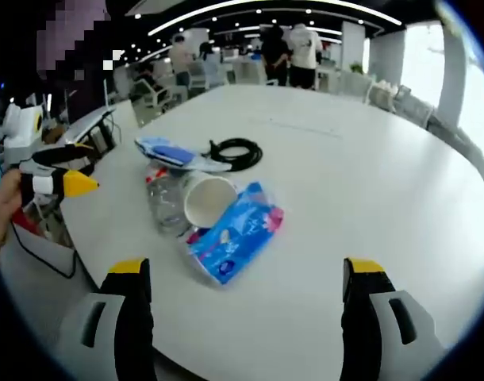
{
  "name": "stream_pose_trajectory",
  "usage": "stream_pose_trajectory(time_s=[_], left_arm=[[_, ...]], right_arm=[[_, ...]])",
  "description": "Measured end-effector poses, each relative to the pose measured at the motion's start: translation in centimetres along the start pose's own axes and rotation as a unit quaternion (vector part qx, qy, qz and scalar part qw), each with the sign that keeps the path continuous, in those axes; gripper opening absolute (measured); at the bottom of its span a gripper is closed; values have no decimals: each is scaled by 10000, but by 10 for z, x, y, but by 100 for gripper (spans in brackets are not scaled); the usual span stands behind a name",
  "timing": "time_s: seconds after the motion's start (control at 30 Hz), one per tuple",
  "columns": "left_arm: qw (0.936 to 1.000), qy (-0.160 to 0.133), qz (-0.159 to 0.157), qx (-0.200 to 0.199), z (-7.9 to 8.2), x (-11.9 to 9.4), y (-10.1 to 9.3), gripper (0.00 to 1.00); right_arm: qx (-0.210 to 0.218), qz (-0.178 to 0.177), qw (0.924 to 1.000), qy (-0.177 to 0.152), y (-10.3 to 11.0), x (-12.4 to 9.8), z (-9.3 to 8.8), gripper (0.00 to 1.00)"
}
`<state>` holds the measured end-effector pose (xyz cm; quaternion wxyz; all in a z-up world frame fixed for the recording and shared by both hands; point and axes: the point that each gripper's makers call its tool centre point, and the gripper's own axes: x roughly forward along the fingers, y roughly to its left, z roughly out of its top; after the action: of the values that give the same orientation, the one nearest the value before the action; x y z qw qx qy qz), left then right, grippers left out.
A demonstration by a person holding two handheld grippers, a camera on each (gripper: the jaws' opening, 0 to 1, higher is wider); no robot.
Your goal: Arrange the tabletop items into an orderly group along one side of the table until the central work area is clear of visible clutter.
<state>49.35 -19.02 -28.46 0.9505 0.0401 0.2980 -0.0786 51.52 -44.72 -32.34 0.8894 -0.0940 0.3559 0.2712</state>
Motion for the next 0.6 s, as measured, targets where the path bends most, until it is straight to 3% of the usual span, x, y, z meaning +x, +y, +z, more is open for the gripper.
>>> stream_pose_trajectory(time_s=[0.13, 0.6], left_arm=[[9998, -182, -44, -17, 7, -1, -2, 90], [9999, 34, -125, 101, 0, 3, -7, 90]], right_arm=[[41, 10, 10000, -27, 0, 0, 1, 99], [11, 72, 10000, 16, 3, 1, -1, 99]])
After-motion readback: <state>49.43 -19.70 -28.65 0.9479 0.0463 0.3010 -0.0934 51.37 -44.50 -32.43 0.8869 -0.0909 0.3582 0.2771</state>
